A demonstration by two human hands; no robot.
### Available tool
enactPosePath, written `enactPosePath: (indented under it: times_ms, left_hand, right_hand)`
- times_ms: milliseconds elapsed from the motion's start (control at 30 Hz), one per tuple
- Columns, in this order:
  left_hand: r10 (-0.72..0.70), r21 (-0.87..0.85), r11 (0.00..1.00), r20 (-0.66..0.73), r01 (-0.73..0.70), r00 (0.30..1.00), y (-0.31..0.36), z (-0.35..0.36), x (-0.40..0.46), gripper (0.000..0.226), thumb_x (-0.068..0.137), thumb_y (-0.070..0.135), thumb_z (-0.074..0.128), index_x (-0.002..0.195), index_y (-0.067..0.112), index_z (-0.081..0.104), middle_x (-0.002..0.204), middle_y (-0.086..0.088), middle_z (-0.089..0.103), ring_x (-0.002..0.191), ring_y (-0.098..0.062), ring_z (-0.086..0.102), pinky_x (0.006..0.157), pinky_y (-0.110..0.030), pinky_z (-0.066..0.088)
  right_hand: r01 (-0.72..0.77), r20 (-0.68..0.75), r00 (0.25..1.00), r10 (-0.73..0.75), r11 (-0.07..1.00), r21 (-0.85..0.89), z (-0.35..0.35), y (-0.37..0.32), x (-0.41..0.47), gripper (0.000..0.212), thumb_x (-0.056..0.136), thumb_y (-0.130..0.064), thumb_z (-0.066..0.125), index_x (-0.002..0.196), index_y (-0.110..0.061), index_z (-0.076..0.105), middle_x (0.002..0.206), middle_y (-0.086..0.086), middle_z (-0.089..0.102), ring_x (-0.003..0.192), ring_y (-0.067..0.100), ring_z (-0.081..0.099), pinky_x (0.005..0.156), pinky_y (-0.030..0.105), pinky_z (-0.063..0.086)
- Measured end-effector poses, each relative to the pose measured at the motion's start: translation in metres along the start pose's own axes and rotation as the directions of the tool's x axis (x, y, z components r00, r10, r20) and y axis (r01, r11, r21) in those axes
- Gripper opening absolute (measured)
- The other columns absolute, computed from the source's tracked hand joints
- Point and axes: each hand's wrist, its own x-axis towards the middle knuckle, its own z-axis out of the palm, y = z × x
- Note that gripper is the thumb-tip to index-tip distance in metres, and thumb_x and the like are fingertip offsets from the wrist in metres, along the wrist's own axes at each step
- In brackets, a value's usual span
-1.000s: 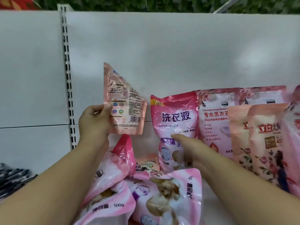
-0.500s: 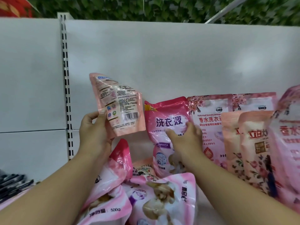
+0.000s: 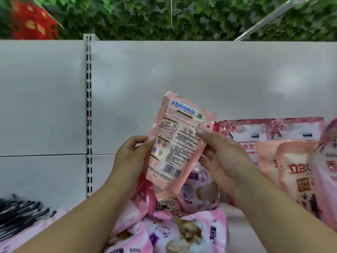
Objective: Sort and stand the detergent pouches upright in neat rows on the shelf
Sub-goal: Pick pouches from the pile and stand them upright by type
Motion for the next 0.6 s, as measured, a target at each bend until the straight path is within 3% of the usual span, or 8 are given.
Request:
enactPosePath:
  times_ms: [33, 100, 200, 267, 367, 433, 533, 600]
  left_hand:
    - [-0.001, 0.011, 1.0, 0.0, 0.001, 1.0, 0.001, 0.0, 0.0, 0.012, 0.085, 0.008, 0.059, 0.073, 0.012, 0.057, 0.053, -0.002, 0.067, 0.043, -0.011, 0.062, 0.041, -0.019, 0.05]
    - [0.012, 0.048, 0.999, 0.0, -0.012, 1.0, 0.003, 0.001, -0.002, 0.011, 0.085, 0.009, 0.059, 0.074, 0.012, 0.057, 0.053, -0.001, 0.067, 0.043, -0.01, 0.061, 0.04, -0.017, 0.048]
    - [0.149, 0.251, 0.957, 0.001, -0.145, 0.989, 0.003, 0.002, -0.002, 0.011, 0.086, 0.011, 0.059, 0.077, 0.017, 0.057, 0.06, 0.002, 0.067, 0.048, -0.005, 0.061, 0.038, -0.014, 0.043]
    - [0.265, 0.315, 0.916, -0.004, -0.25, 0.964, 0.005, 0.002, 0.001, 0.015, 0.084, 0.011, 0.061, 0.08, 0.023, 0.053, 0.077, 0.005, 0.062, 0.067, -0.006, 0.061, 0.048, -0.016, 0.048]
    - [0.333, 0.341, 0.89, -0.03, -0.304, 0.942, 0.01, 0.002, 0.0, 0.014, 0.082, 0.018, 0.064, 0.074, 0.022, 0.053, 0.074, 0.009, 0.055, 0.073, -0.006, 0.053, 0.064, -0.023, 0.048]
    - [0.312, 0.412, 0.858, 0.055, -0.306, 0.948, 0.011, 0.005, -0.004, 0.01, 0.082, 0.029, 0.059, 0.074, 0.023, 0.058, 0.069, 0.013, 0.059, 0.068, 0.001, 0.055, 0.069, -0.022, 0.048]
    - [0.132, 0.418, 0.874, 0.284, -0.247, 0.95, 0.008, 0.015, -0.012, 0.035, 0.084, 0.05, 0.04, 0.089, 0.027, 0.067, 0.092, 0.017, 0.067, 0.086, 0.01, 0.06, 0.075, -0.015, 0.049]
    - [-0.057, 0.377, 0.921, 0.382, -0.1, 0.923, 0.006, 0.017, -0.014, 0.054, 0.077, 0.07, 0.04, 0.102, 0.031, 0.067, 0.107, 0.005, 0.069, 0.104, -0.006, 0.062, 0.091, -0.028, 0.047]
  right_hand:
    - [0.091, -0.047, 0.994, -0.098, 0.987, -0.132, -0.002, -0.001, 0.001, 0.006, 0.071, -0.006, 0.07, 0.07, -0.012, 0.07, 0.074, 0.007, 0.073, 0.072, 0.022, 0.069, 0.07, 0.031, 0.058]
    - [0.267, -0.079, 0.941, -0.33, 0.864, -0.426, -0.001, -0.003, -0.001, 0.025, 0.078, -0.005, 0.068, 0.058, -0.019, 0.068, 0.067, 0.002, 0.071, 0.072, 0.023, 0.067, 0.071, 0.031, 0.057]
    - [0.358, -0.08, 0.894, -0.441, 0.81, -0.465, 0.004, -0.001, -0.004, 0.027, 0.081, -0.006, 0.066, 0.06, -0.022, 0.064, 0.064, -0.004, 0.068, 0.069, 0.02, 0.065, 0.066, 0.032, 0.059]
    - [0.35, -0.124, 0.888, -0.444, 0.824, -0.445, 0.003, 0.001, -0.003, 0.026, 0.082, -0.008, 0.067, 0.061, -0.022, 0.065, 0.068, -0.004, 0.07, 0.074, 0.023, 0.068, 0.073, 0.04, 0.058]
    - [0.297, -0.23, 0.882, -0.411, 0.865, -0.404, -0.001, -0.003, 0.002, 0.009, 0.081, -0.008, 0.068, 0.076, -0.016, 0.07, 0.08, 0.004, 0.072, 0.082, 0.027, 0.069, 0.079, 0.045, 0.056]
    - [0.262, -0.252, 0.902, -0.35, 0.909, -0.324, -0.001, -0.006, 0.002, 0.01, 0.082, -0.006, 0.066, 0.075, -0.012, 0.069, 0.08, 0.008, 0.072, 0.078, 0.027, 0.069, 0.075, 0.042, 0.057]
    - [0.117, -0.139, 0.981, -0.137, 0.982, -0.149, 0.01, -0.003, -0.008, 0.011, 0.081, -0.013, 0.066, 0.071, -0.008, 0.065, 0.071, 0.011, 0.071, 0.065, 0.021, 0.069, 0.065, 0.033, 0.059]
    - [-0.082, 0.024, 0.996, 0.087, 0.982, -0.171, 0.019, 0.004, -0.015, 0.041, 0.075, -0.041, 0.062, 0.084, -0.002, 0.067, 0.079, 0.012, 0.073, 0.075, 0.02, 0.071, 0.074, 0.031, 0.058]
